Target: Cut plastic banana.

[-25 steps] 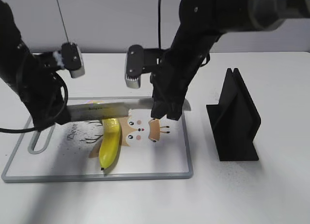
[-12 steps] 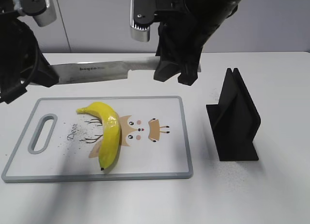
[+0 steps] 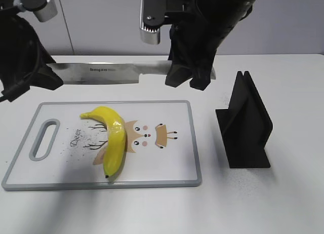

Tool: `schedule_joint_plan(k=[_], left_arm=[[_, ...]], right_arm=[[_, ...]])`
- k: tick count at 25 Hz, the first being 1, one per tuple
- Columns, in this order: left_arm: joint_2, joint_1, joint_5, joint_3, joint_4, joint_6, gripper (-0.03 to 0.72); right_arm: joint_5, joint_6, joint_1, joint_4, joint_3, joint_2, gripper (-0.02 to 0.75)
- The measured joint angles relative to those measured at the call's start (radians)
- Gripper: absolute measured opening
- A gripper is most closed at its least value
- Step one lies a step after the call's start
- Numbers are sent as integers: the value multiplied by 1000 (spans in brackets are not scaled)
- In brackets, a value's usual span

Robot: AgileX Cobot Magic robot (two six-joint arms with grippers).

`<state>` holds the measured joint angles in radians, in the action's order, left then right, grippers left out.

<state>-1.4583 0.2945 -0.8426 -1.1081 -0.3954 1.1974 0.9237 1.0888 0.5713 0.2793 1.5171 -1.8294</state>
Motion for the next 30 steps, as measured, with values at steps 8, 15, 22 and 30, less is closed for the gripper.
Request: schedule_joint_plan(k=[8, 15, 22, 30], left_arm=[[15, -9, 117, 0, -5, -22, 675], [50, -100, 137, -10, 115, -525, 674], [52, -255, -122, -75, 232, -914, 633], [155, -303, -318, 30, 249, -943, 592]], right_arm=[[37, -83, -3, -84, 0, 0, 157], [135, -462, -5, -226, 115, 0, 157], [223, -857, -5, -236, 208, 4, 157], [177, -1269, -29, -297, -10, 231, 157]])
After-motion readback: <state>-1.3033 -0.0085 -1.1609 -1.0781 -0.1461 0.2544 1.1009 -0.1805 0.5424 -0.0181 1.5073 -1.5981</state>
